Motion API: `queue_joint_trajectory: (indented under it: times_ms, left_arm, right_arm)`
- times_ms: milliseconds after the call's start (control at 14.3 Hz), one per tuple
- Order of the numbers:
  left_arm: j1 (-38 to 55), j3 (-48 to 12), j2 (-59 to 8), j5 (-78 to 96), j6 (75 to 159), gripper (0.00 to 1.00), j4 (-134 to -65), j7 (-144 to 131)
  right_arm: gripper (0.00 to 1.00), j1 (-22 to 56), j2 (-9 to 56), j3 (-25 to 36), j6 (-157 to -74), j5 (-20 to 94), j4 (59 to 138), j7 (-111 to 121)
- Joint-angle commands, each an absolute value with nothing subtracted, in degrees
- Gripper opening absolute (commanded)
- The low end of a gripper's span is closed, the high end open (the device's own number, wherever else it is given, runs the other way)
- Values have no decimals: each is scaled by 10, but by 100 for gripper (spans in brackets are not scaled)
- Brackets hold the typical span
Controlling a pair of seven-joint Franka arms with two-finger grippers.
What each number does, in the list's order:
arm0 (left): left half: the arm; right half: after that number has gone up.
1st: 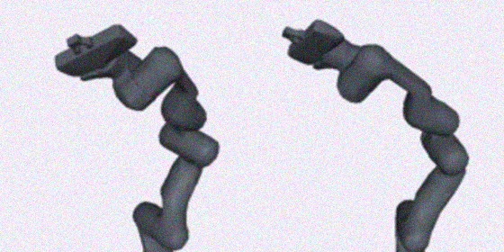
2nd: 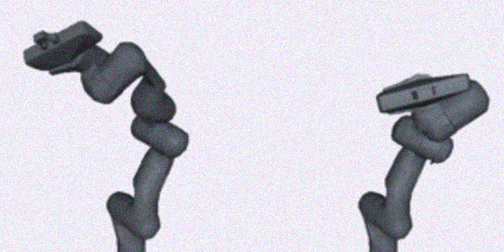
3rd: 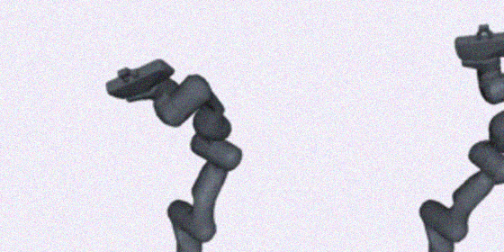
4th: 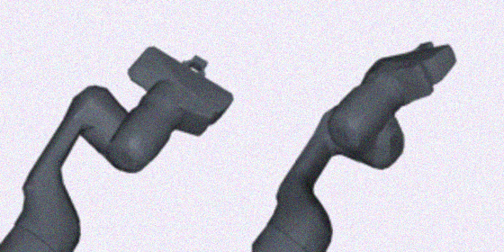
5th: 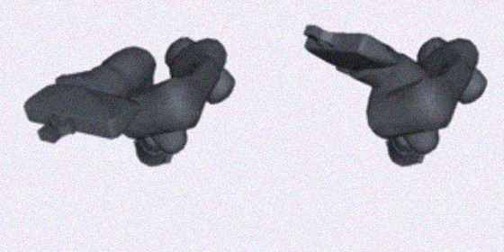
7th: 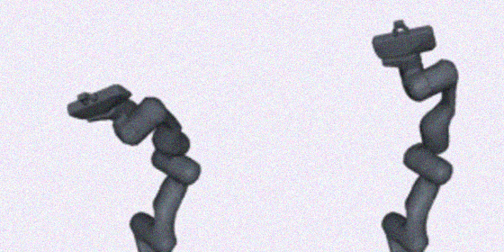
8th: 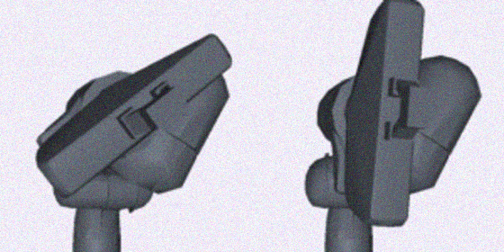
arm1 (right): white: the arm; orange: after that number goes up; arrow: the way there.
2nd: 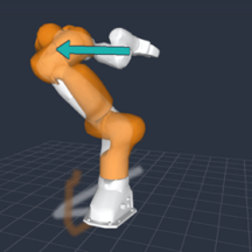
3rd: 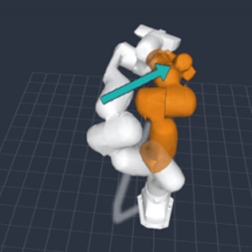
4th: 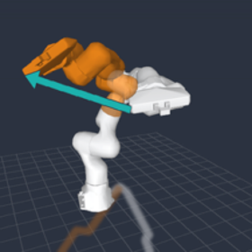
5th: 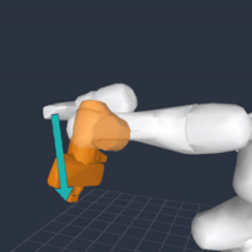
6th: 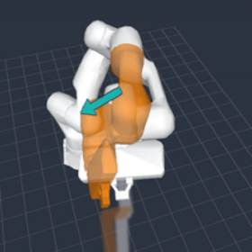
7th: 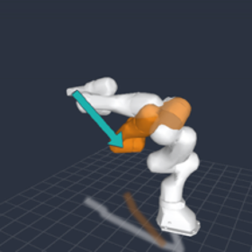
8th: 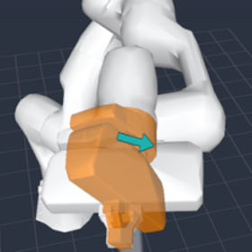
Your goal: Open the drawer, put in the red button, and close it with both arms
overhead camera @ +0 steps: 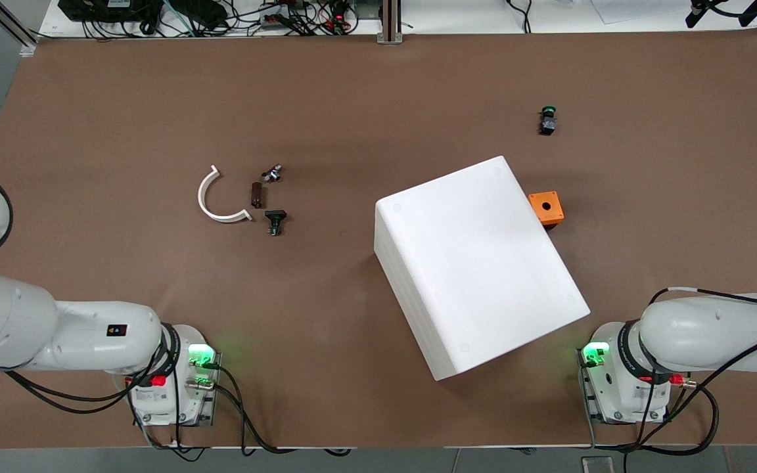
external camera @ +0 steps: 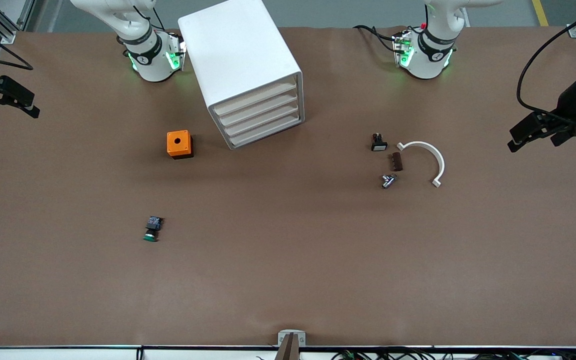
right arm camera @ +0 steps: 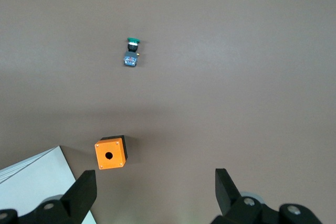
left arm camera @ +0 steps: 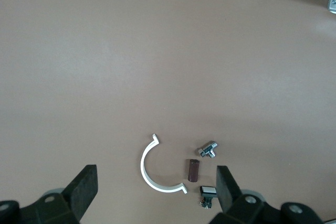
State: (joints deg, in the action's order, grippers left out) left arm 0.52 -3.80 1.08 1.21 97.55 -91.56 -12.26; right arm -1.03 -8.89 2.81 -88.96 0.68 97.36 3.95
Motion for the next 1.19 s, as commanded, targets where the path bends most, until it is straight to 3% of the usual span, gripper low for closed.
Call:
queue_joint_trajectory:
  times_ms: [0, 279, 1116]
  left_arm:
    - [1, -41, -1, 8, 953, 99, -884, -99]
    - [4, -42, 2, 9, 933, 99, -882, -96]
    - [3, -41, 1, 8, 930, 99, -882, -97]
  right_arm:
    - [100, -16, -87, 23, -876, 4, 960, 43]
    - [100, -16, -61, 24, -876, 3, 919, 43]
    - [100, -17, -58, 24, -865, 6, 922, 36]
